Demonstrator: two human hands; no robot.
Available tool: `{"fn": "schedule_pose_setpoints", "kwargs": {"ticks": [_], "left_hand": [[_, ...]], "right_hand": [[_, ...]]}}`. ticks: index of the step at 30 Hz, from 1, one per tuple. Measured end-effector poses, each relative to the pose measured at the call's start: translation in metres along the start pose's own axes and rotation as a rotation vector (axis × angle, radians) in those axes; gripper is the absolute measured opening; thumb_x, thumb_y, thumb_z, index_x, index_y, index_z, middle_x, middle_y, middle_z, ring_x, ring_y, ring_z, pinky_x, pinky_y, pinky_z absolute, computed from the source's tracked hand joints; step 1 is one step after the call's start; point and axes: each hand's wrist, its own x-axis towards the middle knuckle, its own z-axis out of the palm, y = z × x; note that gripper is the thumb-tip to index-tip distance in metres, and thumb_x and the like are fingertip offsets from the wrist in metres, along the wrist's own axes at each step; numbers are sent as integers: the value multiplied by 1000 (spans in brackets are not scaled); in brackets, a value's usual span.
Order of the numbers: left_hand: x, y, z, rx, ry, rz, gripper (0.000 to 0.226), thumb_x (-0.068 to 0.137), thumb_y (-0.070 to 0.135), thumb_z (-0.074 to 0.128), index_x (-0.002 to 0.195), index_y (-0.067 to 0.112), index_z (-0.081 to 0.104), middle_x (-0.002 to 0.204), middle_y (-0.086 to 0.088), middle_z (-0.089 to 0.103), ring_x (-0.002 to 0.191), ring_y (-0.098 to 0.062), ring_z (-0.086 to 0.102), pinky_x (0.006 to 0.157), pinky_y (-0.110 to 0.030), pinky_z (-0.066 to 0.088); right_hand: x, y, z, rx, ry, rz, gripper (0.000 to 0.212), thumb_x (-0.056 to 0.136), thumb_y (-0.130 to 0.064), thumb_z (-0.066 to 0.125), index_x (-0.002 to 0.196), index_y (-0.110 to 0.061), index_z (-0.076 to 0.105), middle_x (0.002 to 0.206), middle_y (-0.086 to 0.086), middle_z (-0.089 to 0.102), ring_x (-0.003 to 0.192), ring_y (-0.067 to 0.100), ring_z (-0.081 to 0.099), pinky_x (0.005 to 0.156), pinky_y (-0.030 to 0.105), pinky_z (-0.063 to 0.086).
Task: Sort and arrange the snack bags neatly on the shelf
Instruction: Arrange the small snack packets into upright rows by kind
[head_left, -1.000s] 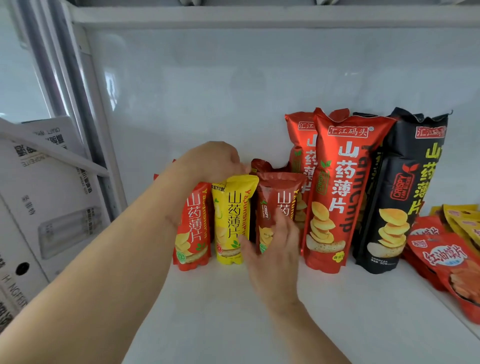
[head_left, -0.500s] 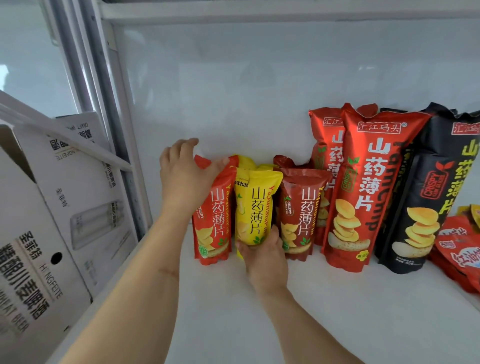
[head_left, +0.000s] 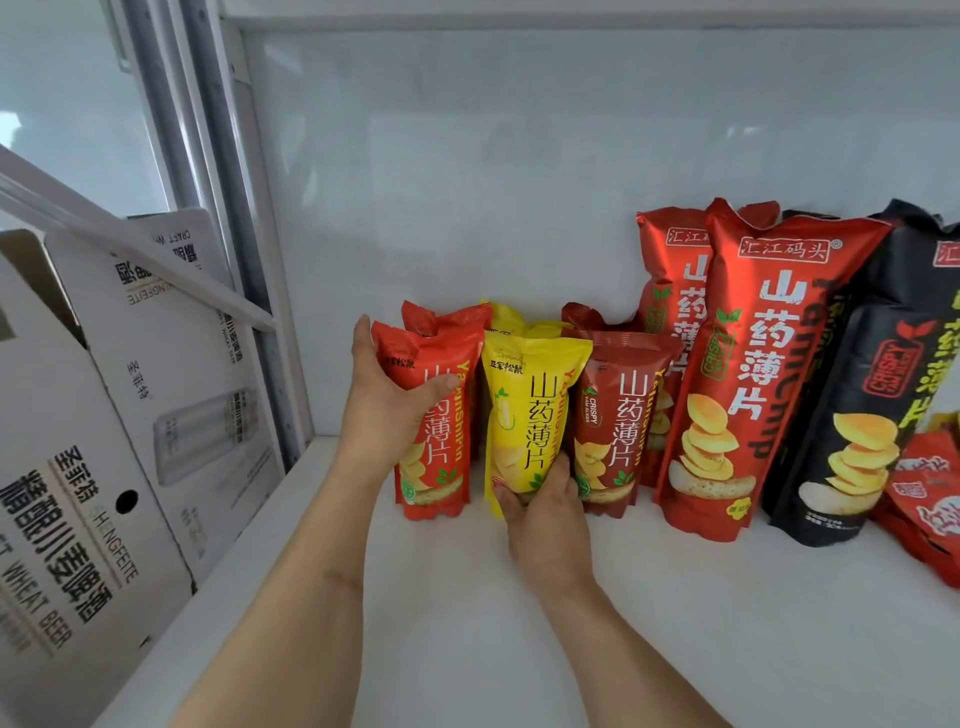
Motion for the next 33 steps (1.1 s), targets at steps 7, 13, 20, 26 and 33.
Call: {"fn": "schedule_pose_setpoints", "kwargs": {"ticks": [7, 13, 20, 26, 33], "left_hand": [[2, -4, -2, -88, 9, -14, 110, 79, 27, 82, 157, 32, 5, 136, 11, 44, 108, -7, 57, 95, -37, 52], [-8, -23, -5, -105, -102, -105, 105, 79, 19, 82, 156, 26, 11, 130, 13, 47, 97, 0, 58, 73, -20, 51], [-16, -53, -9, -49, -208, -159, 65, 81, 18, 80, 130, 35, 40, 112, 23, 59, 100, 3, 60, 66, -12, 49], [-19, -55, -6, -51, -209, -172, 61, 83, 18, 79, 128, 34, 41, 106, 25, 57, 86, 10, 58, 54, -3, 47], [-22, -59, -6, -46, -208, -154, 69, 82, 21, 80, 138, 30, 41, 112, 18, 59, 95, 6, 59, 71, -14, 51]], "right_hand": [[-3, 0, -4, 25, -25, 7, 99, 87, -45, 69, 156, -6, 9, 151, 15, 36, 136, 31, 41, 106, 37, 40], [-1, 1, -2, 14, -3, 25, 100, 78, -48, 77, 152, -9, 22, 138, 13, 43, 126, 31, 47, 98, 38, 45], [-2, 2, 0, -38, 5, 6, 90, 91, -39, 66, 154, -5, 13, 147, 17, 36, 132, 34, 42, 104, 40, 40], [-2, 4, -3, -63, -7, 10, 90, 94, -36, 62, 155, -3, 6, 151, 18, 32, 136, 34, 38, 107, 38, 37], [-1, 3, -2, -38, -17, 13, 92, 93, -35, 65, 156, -4, 5, 151, 18, 33, 138, 34, 36, 109, 39, 35]]}}
